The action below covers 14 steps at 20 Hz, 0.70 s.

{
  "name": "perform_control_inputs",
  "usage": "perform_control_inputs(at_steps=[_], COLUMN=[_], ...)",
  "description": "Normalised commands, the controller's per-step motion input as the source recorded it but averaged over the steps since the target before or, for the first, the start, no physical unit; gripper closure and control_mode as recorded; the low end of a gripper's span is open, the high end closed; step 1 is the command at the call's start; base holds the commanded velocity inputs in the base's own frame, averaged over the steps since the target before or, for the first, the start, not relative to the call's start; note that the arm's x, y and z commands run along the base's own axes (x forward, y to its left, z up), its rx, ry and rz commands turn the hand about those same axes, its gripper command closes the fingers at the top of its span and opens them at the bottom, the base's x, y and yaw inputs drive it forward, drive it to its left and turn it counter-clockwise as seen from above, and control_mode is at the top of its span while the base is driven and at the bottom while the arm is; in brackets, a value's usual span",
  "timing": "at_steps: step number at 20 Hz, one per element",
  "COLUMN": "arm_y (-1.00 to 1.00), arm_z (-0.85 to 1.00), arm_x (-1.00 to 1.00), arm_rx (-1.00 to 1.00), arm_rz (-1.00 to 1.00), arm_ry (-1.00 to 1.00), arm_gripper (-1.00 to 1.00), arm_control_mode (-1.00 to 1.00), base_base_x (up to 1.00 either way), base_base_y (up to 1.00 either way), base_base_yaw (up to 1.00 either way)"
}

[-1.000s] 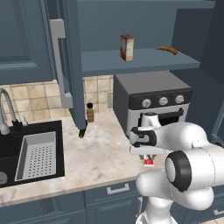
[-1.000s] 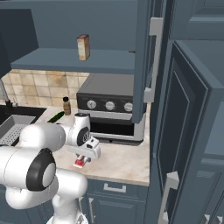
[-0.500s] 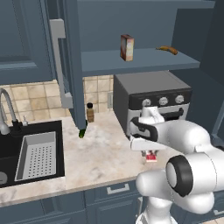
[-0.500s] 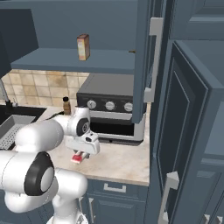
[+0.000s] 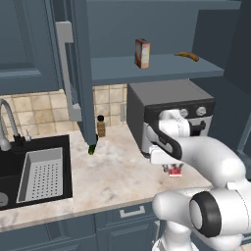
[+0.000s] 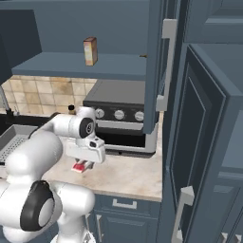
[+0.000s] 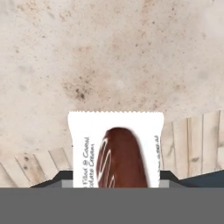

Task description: Pick the bar and boxed food from the counter and place them in the cabinets closest to them.

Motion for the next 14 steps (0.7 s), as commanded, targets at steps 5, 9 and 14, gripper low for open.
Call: perform_control_inputs(at_steps=[5,9,14], arm_y=[0.0,0.0,0.0], arm_z=[0.54,0.57,0.54], arm_x=[-0.43,-0.52,-0.65], arm_rx=[0.0,0.0,0.0], arm_rz=[0.0,0.0,0.0], arm_ry=[0.1,0.07,0.0], arm_gripper=[1.0,1.0,1.0], arm_control_mode=[-1.0,-1.0,-1.0], base_base_x=[0.0,0.0,0.0], base_base_y=[0.0,0.0,0.0], base_base_yaw=[0.0,0.0,0.0])
